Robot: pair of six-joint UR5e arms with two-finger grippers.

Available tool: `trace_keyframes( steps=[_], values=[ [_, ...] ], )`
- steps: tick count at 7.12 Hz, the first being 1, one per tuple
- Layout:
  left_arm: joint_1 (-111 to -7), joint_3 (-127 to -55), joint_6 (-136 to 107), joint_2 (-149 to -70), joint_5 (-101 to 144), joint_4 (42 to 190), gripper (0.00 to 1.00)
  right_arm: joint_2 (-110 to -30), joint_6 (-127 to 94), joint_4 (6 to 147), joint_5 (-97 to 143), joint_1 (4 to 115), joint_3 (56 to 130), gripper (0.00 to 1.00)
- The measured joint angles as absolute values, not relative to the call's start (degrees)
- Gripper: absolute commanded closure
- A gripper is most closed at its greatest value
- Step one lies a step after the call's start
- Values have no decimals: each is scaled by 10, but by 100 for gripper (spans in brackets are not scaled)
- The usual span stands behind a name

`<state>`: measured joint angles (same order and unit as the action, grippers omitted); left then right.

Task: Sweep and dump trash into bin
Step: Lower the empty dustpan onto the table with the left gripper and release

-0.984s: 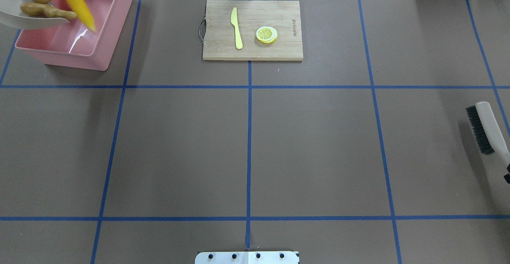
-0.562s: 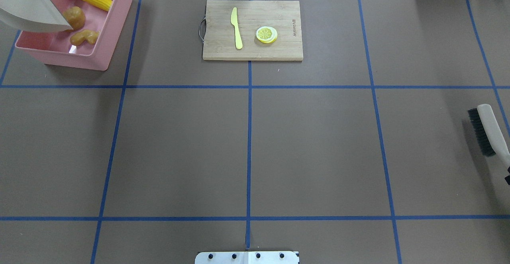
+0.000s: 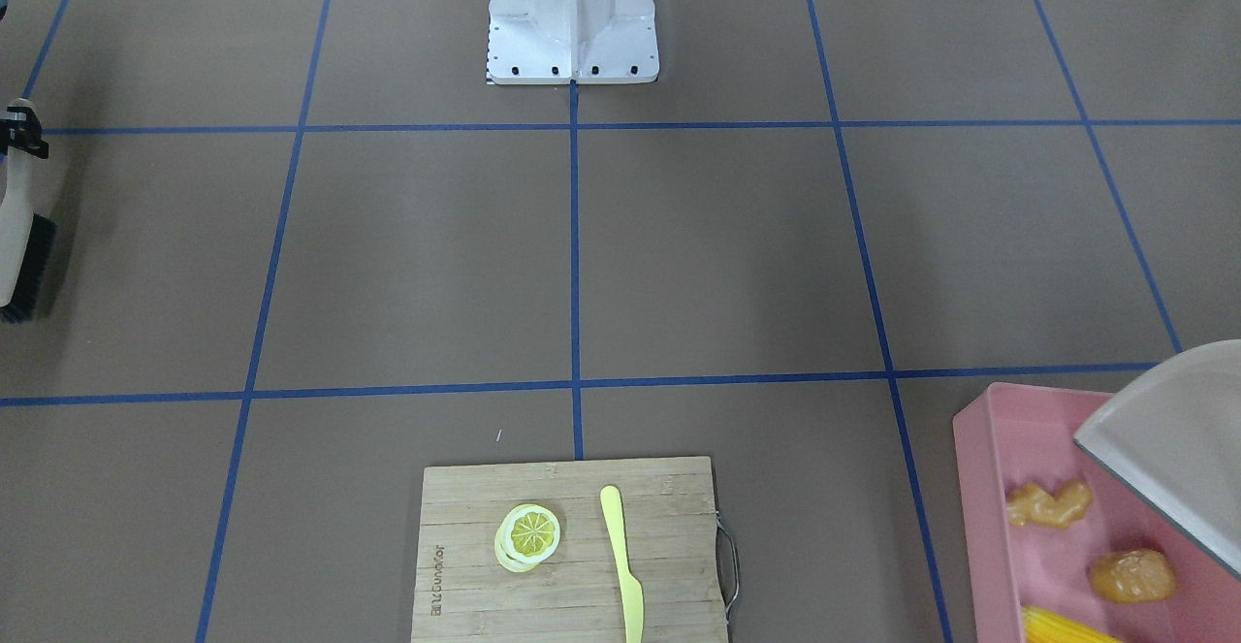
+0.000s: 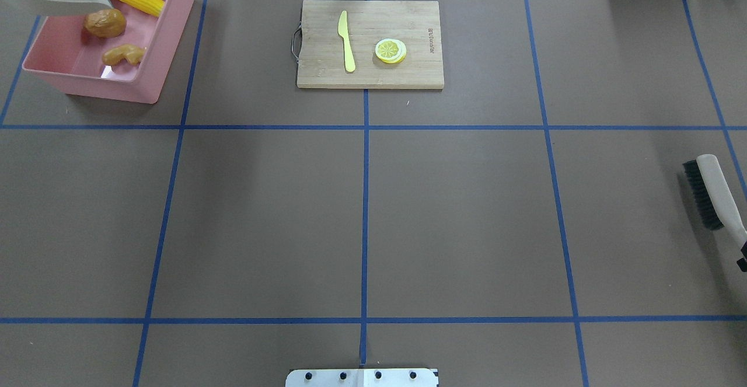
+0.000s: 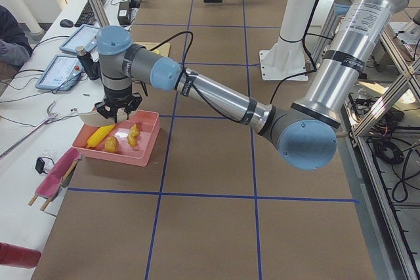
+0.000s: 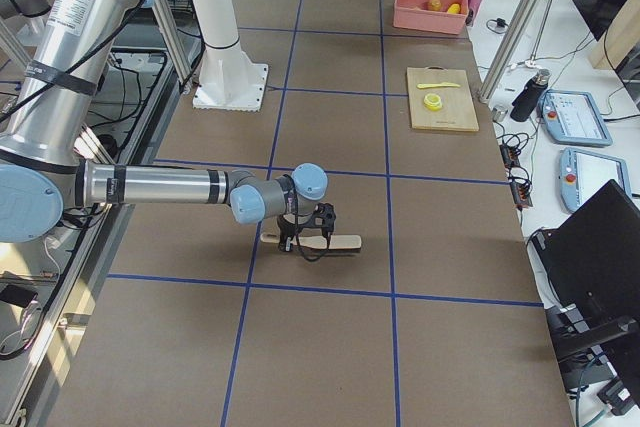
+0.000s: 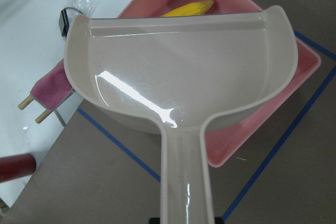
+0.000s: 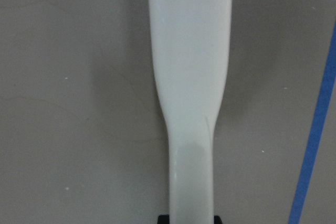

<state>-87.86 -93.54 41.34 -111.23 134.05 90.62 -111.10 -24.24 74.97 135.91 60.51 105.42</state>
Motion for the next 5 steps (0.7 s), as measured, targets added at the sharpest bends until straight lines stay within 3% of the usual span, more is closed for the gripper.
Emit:
trace_keyframes(
  steps=[2,4,5],
  values=[
    [-790,-1028,384,-1039,1367,1005,100,-1111,-243,748,1359,601,1048,100],
    [-665,-1075,300,-994,1365,1158,100,-1109,-243,747,1360,596,1040,100],
    [-598,-1080,270,-989,1342,1220,100,-1108,-243,747,1360,595,1037,77]
  ],
)
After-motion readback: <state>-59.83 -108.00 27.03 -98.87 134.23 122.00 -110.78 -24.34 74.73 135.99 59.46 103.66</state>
